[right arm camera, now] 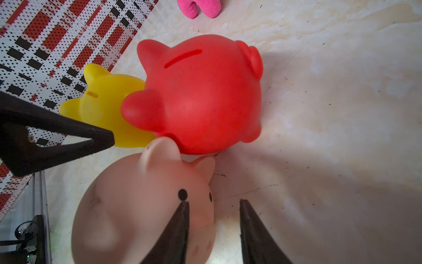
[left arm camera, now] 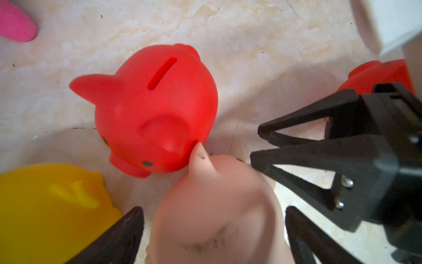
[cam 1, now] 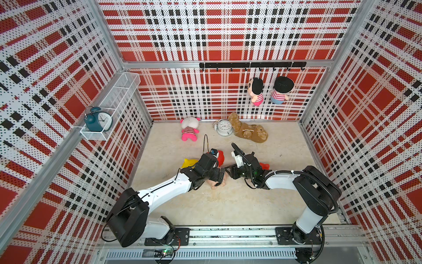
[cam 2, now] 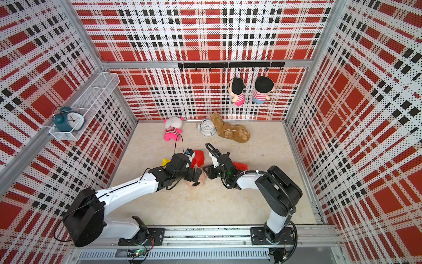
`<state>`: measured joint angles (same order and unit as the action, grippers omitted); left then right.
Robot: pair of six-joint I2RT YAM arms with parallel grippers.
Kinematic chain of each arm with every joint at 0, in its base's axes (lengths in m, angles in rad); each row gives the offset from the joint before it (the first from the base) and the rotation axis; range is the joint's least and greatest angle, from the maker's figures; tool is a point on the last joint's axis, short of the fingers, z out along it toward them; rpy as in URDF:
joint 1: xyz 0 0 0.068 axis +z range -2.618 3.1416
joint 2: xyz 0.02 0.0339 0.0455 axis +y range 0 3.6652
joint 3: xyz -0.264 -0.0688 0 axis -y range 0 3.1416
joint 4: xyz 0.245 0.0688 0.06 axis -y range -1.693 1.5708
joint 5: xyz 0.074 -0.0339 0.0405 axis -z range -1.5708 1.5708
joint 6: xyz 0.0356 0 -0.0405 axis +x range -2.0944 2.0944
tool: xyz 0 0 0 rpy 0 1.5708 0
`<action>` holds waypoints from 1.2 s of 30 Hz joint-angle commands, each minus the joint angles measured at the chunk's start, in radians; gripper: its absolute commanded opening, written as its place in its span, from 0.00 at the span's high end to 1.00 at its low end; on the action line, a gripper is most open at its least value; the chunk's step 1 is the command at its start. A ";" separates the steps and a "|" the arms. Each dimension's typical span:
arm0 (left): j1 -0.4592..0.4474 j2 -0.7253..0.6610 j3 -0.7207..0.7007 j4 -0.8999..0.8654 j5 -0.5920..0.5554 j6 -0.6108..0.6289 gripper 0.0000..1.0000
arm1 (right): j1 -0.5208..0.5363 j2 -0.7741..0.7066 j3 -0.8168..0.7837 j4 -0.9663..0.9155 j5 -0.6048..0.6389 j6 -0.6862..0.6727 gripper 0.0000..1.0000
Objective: Open piggy banks
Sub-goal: Adjust the piggy bank at the center of the board.
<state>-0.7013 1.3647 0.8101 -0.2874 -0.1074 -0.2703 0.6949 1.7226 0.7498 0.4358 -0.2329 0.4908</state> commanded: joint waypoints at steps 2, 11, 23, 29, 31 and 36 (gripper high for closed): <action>0.001 -0.018 0.029 -0.083 0.014 0.036 0.02 | -0.007 0.036 0.036 0.032 -0.023 -0.026 0.60; 0.008 0.045 0.125 -0.225 0.017 0.140 0.02 | -0.026 0.109 0.129 0.013 -0.077 -0.080 0.60; 0.061 0.225 0.227 -0.348 0.143 0.333 0.02 | -0.054 0.080 0.126 -0.036 -0.100 -0.126 0.57; 0.051 0.283 0.233 -0.363 0.133 0.271 0.02 | -0.076 0.006 0.102 -0.111 -0.057 -0.150 0.51; 0.052 0.282 0.238 -0.359 0.148 0.223 0.02 | -0.079 -0.035 0.083 -0.150 -0.023 -0.160 0.47; 0.050 0.241 0.218 -0.300 0.164 0.046 0.02 | -0.079 -0.143 0.012 -0.226 0.005 -0.158 0.39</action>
<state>-0.6464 1.6096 1.0626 -0.5381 0.0017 -0.0887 0.6205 1.6421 0.7963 0.2718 -0.2535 0.3519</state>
